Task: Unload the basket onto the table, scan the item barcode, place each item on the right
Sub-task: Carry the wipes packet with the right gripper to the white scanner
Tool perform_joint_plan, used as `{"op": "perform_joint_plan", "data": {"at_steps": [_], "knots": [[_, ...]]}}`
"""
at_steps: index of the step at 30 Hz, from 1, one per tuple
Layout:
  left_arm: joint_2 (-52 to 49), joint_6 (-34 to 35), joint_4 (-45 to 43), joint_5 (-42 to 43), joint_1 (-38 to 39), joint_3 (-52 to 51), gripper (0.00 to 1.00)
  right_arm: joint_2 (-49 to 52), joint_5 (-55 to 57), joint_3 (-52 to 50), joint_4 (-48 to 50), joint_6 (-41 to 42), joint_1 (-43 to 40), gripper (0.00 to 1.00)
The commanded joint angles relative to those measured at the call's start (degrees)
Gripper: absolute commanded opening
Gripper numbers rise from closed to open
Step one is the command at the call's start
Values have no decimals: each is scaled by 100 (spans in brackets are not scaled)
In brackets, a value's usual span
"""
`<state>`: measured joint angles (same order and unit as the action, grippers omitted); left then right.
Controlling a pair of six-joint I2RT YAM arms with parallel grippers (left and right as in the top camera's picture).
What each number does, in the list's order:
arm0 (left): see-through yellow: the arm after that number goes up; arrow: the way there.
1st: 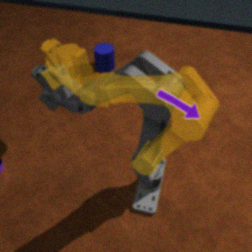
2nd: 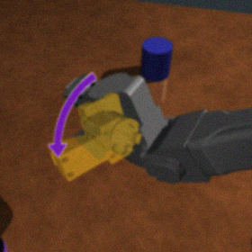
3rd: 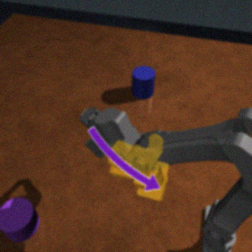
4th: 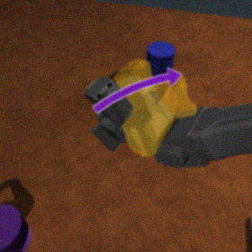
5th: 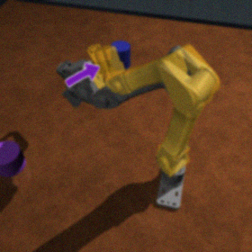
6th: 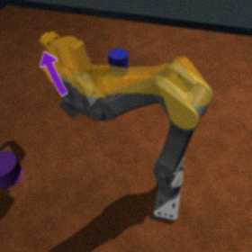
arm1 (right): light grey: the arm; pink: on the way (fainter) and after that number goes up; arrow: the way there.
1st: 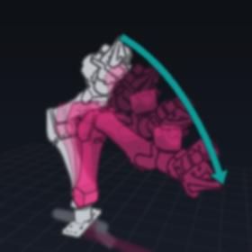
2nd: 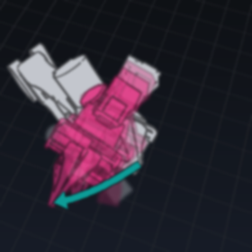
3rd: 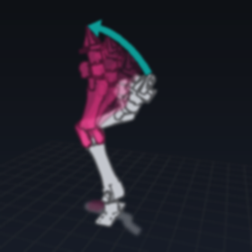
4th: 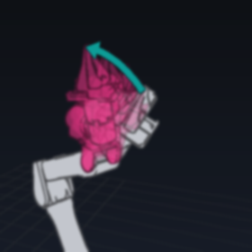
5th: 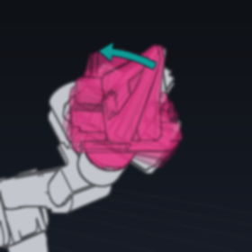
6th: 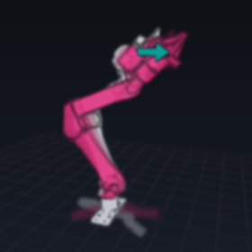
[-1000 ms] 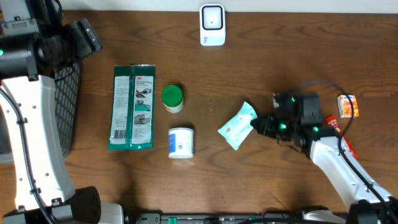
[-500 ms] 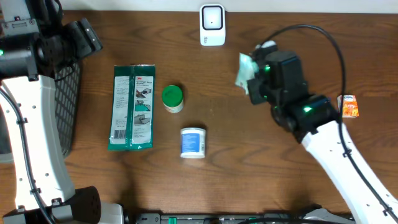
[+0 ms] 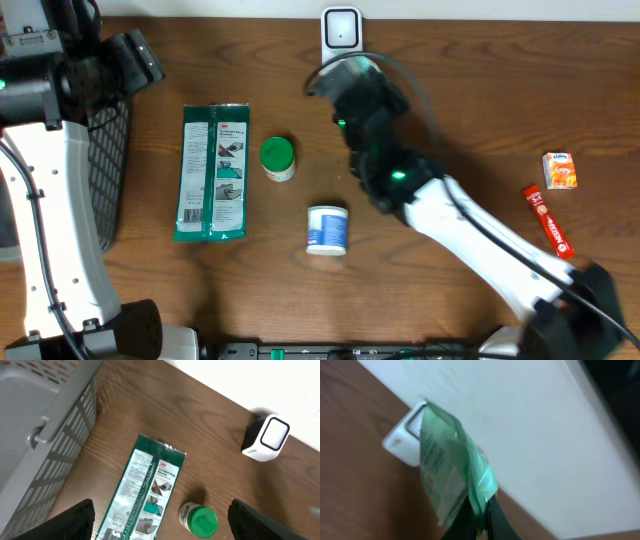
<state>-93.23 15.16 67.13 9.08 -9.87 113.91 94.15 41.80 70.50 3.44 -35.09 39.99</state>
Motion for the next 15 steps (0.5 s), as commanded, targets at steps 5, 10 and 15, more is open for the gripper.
{"op": "perform_joint_plan", "data": {"at_steps": [5, 10, 15], "knots": [[-15, -48, 13, 33, -20, 31, 85, 1231, 1062, 382, 1917, -3637, 133, 1], [-15, -48, 15, 33, -20, 31, 85, 2229, 975, 973, 2949, -4798, 39, 1], [-15, -48, 13, 33, -20, 31, 85, 3075, 503, 1770, 3045, -4983, -83, 1]]}}
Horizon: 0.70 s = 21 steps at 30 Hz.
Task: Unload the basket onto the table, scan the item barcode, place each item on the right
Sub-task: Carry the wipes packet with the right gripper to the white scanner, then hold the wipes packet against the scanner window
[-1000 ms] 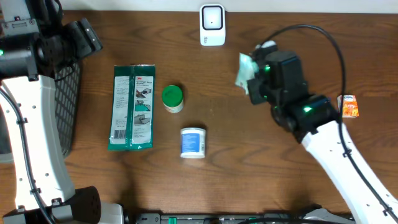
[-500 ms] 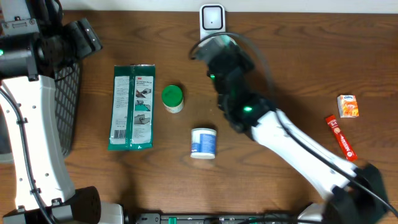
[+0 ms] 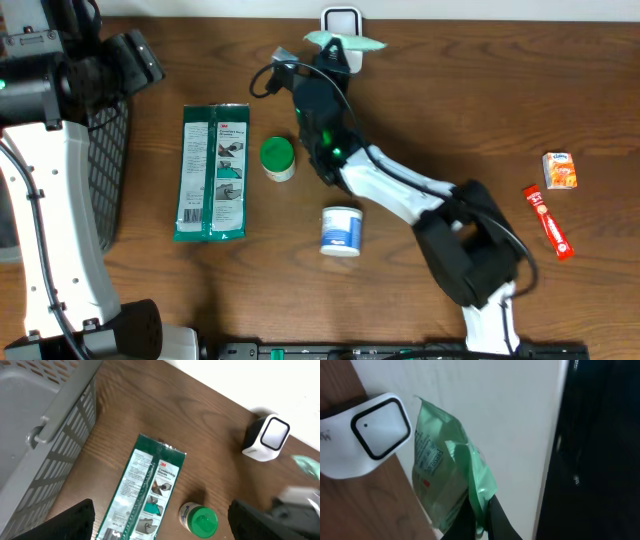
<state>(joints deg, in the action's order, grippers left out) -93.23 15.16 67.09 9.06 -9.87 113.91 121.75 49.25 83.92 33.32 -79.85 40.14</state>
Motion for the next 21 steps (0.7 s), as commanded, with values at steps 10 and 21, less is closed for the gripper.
{"op": "perform_joint_plan", "data": {"at_steps": [10, 21], "knots": [[-15, -48, 17, 35, -20, 31, 85, 1434, -1200, 1609, 55, -511, -420, 1], [-15, -48, 17, 35, -20, 31, 85, 2190, -1488, 1878, 39, -608, -726, 1]]}}
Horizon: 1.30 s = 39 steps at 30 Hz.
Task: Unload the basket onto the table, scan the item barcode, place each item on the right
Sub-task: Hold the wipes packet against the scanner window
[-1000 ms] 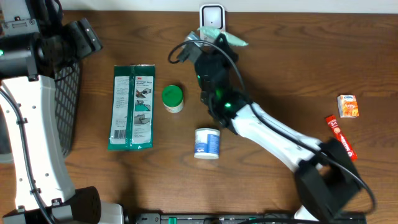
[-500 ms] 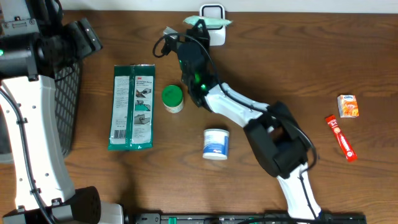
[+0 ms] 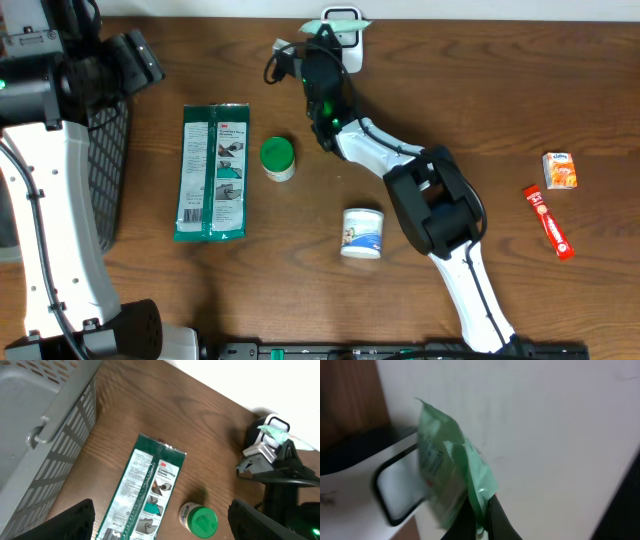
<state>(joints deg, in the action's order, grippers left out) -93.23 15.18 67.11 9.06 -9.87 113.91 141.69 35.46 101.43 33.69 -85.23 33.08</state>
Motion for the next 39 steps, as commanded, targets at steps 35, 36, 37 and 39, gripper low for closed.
{"op": "perform_joint_plan", "data": {"at_steps": [35, 36, 37, 39], "knots": [[-15, -50, 15, 35, -20, 31, 85, 385, -33, 127, -326, 2352, 205, 1], [-15, -50, 15, 35, -20, 31, 85, 385, -35, 127, -326, 2352, 205, 1], [-15, -50, 15, 35, -20, 31, 85, 385, -35, 127, -326, 2352, 205, 1], [-15, -50, 15, 35, -20, 31, 85, 385, -35, 127, -326, 2354, 205, 1]]}}
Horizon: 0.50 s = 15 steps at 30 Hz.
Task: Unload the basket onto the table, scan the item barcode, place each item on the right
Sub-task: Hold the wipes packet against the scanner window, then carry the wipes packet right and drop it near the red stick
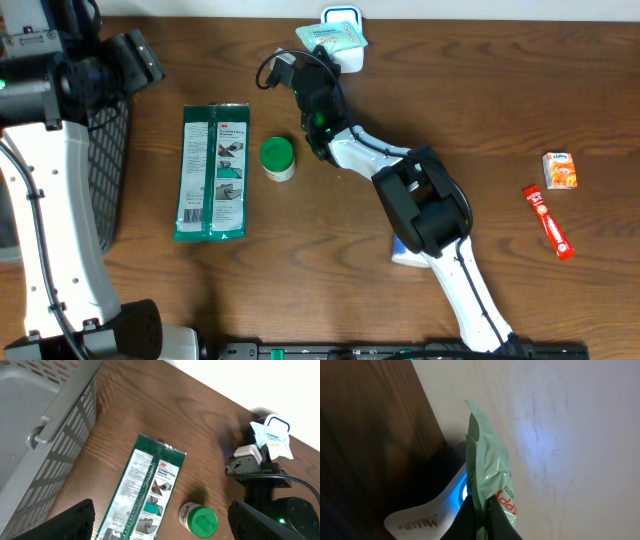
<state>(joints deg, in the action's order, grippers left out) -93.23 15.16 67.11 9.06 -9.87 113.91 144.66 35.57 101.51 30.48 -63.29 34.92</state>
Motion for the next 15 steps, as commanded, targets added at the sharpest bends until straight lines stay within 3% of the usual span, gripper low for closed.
{"op": "perform_joint_plan", "data": {"at_steps": [1, 11, 15], "knots": [[-15, -48, 17, 35, -20, 31, 85, 87, -44, 118, -4, 166, 22, 1], [-15, -48, 17, 35, -20, 31, 85, 87, 74, 118, 114, 820, -7, 1], [-15, -48, 15, 35, -20, 31, 85, 52, 715, 118, 1268, 1342, -22, 1]]}}
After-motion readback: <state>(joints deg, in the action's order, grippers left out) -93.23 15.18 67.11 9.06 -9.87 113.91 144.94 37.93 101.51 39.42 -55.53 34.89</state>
